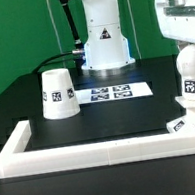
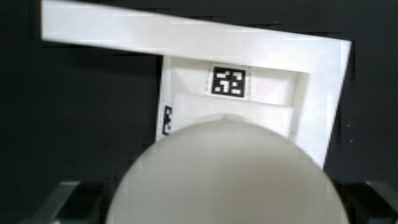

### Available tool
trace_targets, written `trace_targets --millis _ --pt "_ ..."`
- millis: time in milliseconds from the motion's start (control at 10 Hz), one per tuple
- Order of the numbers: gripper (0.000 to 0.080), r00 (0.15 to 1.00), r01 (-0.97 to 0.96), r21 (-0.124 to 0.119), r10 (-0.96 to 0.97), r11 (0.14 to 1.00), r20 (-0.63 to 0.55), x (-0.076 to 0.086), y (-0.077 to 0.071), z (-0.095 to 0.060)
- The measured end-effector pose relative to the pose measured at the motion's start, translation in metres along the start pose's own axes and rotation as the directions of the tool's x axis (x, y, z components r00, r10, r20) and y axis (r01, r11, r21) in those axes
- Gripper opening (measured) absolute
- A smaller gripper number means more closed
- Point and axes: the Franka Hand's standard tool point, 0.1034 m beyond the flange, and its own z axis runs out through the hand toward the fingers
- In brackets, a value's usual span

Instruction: Assemble lamp

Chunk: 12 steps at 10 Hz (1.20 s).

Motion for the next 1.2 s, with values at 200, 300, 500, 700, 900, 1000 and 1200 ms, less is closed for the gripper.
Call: trace_targets --millis 200,300,500,700,900,1000,1200 --pt "0.0579 0.984 -0.176 -0.001 0.176 0.984 0.022 -0.0020 -0.0003 0.0004" --pt "0.0579 0.975 -0.218 -0.003 0.218 0.976 0.030 -0.0023 -0.0003 0.0006" --pt "0.0635 0.946 -0.321 -0.010 0.321 0.947 0.039 -0.0053 0.0001 0.0010" --pt "0.0685 0.961 -0.273 -0.012 0.274 0.962 0.038 -0.0059 0.0010 0.0014" --pt "0.0697 0.982 -0.184 -0.021 0.184 0.983 0.039 -0.0064 0.0034 0.0022" --pt "0.0699 0.995 -0.094 -0.017 0.095 0.995 0.038 -0.0063 0.0037 0.0025" --pt "0.0699 0.993 0.108 -0.009 -0.107 0.994 0.042 -0.0065 0.0038 0.0026"
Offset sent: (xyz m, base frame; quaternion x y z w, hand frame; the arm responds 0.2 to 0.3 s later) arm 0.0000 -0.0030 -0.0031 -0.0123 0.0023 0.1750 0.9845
